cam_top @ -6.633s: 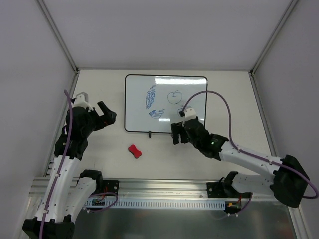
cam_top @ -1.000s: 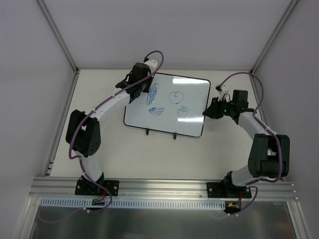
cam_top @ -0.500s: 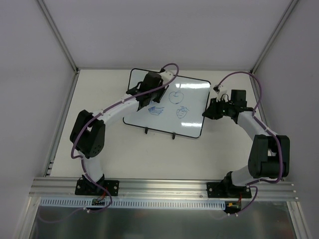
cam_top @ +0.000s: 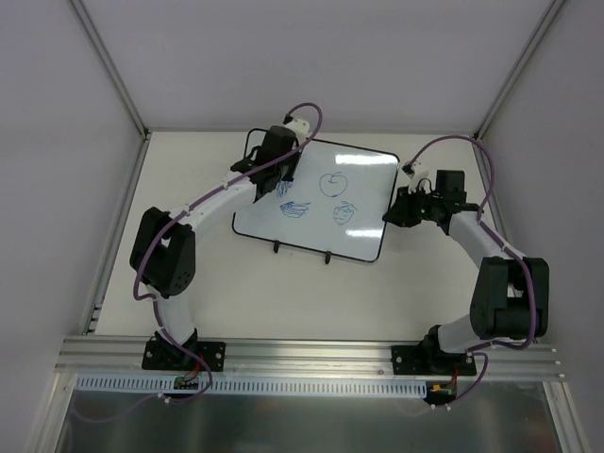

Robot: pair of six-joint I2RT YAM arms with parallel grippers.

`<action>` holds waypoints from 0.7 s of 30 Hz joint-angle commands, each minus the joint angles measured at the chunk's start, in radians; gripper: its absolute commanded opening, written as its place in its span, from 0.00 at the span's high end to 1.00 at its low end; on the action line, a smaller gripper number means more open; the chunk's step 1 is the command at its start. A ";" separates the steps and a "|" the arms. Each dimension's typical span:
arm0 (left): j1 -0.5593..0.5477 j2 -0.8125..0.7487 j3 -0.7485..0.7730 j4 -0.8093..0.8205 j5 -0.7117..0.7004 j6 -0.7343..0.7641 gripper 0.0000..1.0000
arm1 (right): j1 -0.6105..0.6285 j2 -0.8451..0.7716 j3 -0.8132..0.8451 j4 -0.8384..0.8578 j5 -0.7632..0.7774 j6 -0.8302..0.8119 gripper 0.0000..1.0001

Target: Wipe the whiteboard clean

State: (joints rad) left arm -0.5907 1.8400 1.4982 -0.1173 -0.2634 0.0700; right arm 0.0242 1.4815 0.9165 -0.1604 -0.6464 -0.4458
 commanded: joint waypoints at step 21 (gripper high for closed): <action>-0.050 0.107 0.160 -0.059 0.092 0.188 1.00 | 0.037 -0.027 0.007 -0.039 0.044 -0.080 0.91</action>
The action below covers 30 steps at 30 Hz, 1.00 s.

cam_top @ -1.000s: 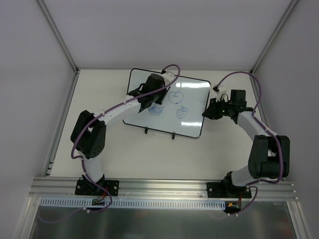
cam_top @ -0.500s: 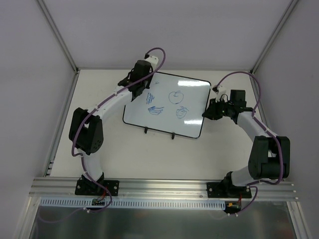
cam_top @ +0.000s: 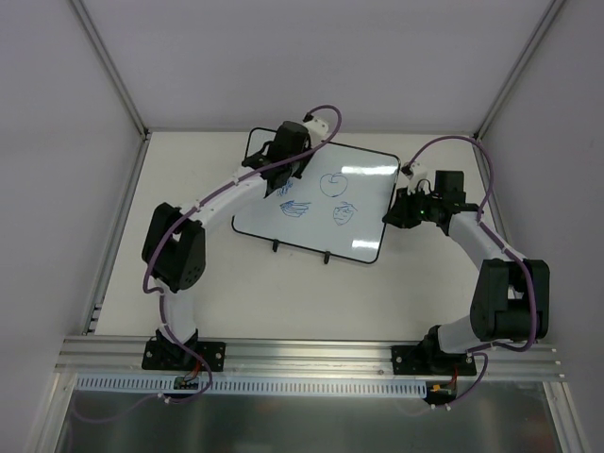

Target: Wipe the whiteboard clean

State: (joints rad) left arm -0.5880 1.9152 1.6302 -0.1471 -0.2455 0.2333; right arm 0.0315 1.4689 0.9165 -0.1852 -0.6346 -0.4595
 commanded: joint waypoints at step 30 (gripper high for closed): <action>0.079 -0.002 0.053 -0.060 -0.058 0.024 1.00 | 0.033 -0.036 -0.008 -0.014 0.056 -0.077 0.91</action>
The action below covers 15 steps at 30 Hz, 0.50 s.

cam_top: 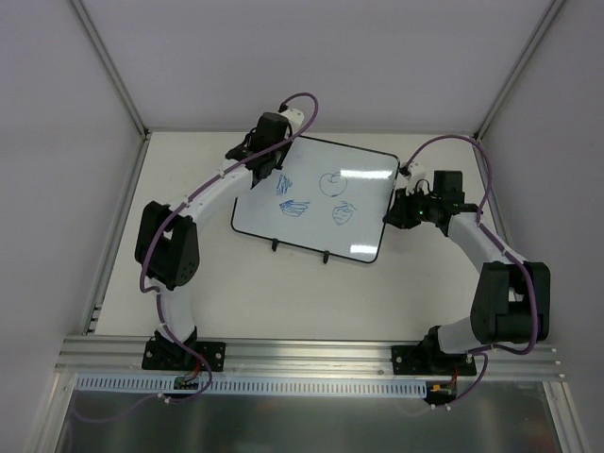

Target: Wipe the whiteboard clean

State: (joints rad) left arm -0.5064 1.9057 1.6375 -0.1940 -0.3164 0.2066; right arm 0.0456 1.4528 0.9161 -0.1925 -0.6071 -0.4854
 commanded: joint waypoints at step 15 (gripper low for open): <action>-0.162 0.056 0.059 -0.065 0.069 0.116 1.00 | 0.019 -0.022 -0.003 -0.007 0.038 -0.053 0.91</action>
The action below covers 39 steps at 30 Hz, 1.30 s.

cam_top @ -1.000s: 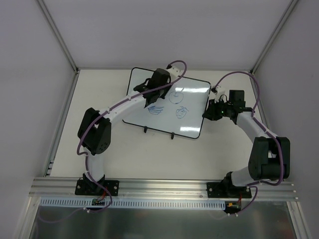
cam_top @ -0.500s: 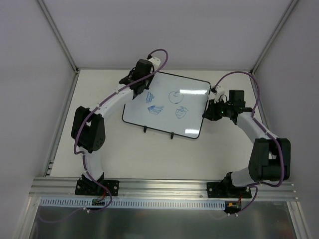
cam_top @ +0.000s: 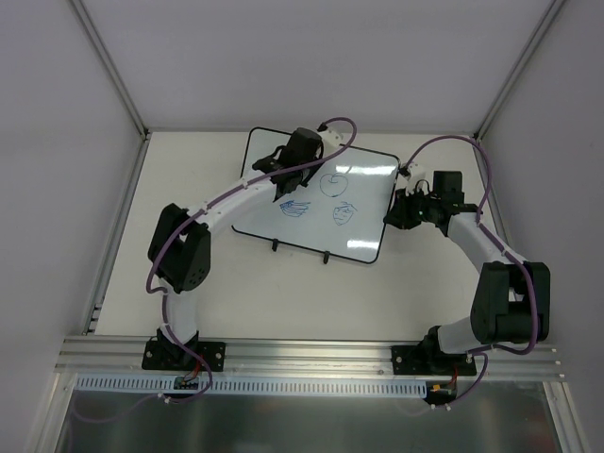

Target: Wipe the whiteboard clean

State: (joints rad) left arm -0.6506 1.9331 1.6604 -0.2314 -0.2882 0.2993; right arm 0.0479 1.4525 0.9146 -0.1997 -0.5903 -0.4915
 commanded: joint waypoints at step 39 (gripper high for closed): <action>0.017 0.053 0.119 -0.092 0.121 -0.055 1.00 | 0.018 -0.026 -0.008 -0.001 0.030 -0.047 0.91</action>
State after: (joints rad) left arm -0.5922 1.9656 1.7527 -0.3027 -0.2253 0.2276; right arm 0.0517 1.4395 0.9142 -0.2005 -0.5816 -0.4919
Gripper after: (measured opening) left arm 0.283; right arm 0.159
